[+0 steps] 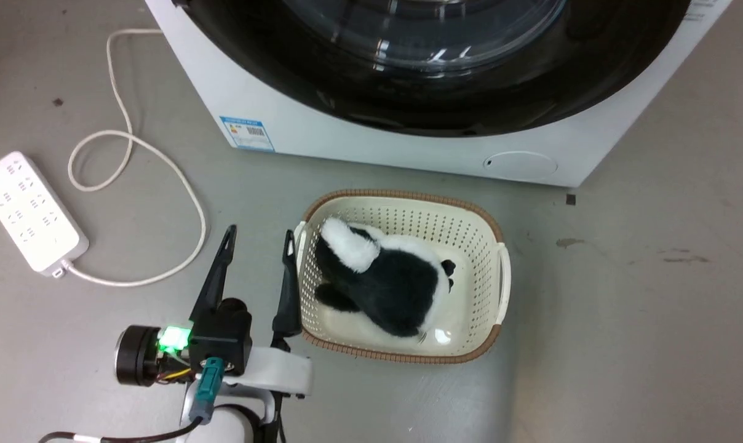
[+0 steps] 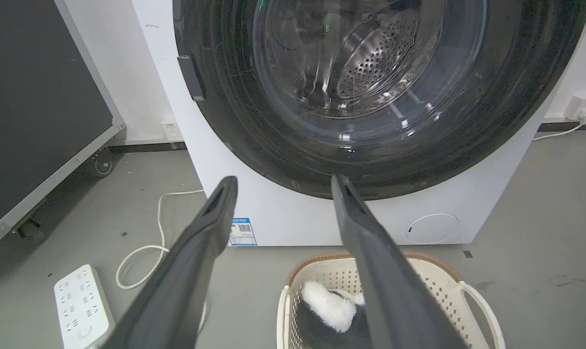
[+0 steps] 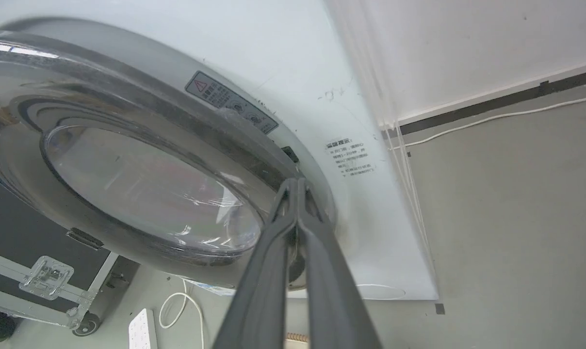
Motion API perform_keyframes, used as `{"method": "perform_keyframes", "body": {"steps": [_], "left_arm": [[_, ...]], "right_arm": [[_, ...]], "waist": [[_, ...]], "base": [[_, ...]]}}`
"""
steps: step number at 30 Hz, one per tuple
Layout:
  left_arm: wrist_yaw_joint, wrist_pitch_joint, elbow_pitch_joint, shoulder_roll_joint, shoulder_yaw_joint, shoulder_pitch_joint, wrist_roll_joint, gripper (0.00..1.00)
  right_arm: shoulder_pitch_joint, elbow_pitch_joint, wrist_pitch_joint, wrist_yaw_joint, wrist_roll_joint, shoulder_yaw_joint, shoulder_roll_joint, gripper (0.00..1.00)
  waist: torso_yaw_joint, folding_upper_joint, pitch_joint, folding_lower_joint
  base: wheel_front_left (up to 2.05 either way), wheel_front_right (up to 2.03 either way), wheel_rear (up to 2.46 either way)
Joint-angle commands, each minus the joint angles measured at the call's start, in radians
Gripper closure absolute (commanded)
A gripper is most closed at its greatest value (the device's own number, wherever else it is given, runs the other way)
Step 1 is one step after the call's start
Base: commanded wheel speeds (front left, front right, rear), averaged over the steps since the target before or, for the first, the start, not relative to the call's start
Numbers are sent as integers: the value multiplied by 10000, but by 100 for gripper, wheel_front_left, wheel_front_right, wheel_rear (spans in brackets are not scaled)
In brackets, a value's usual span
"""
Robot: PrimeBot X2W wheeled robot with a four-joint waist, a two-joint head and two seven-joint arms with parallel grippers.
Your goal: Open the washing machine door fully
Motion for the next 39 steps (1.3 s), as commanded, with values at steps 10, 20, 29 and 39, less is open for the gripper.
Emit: {"method": "perform_keyframes", "body": {"steps": [10, 20, 29, 39], "left_arm": [[446, -309, -149, 159, -556, -529, -9, 0], [789, -517, -191, 203, -1047, -843, -17, 0], [1161, -748, -208, 269, -1524, -1186, -62, 0], [1486, -957, -219, 409, -1833, -1365, -156, 0]], "right_arm": [[-2711, 2132, 1710, -4, 1150, -637, -416, 100], [-4741, 3740, 3614, -5, 2151, -1179, -709, 100], [-6178, 4832, 5217, -6, 2979, -1625, -823, 100], [-5867, 4994, 6858, -8, 3701, -2016, -708, 100]], "waist": [[229, -1, 694, -1], [425, -1, 1216, -1], [555, -1, 1622, -1], [494, -1, 1542, -1]], "base": [[0, 0, 0], [0, 0, 0], [0, 0, 0], [0, 0, 0]]}}
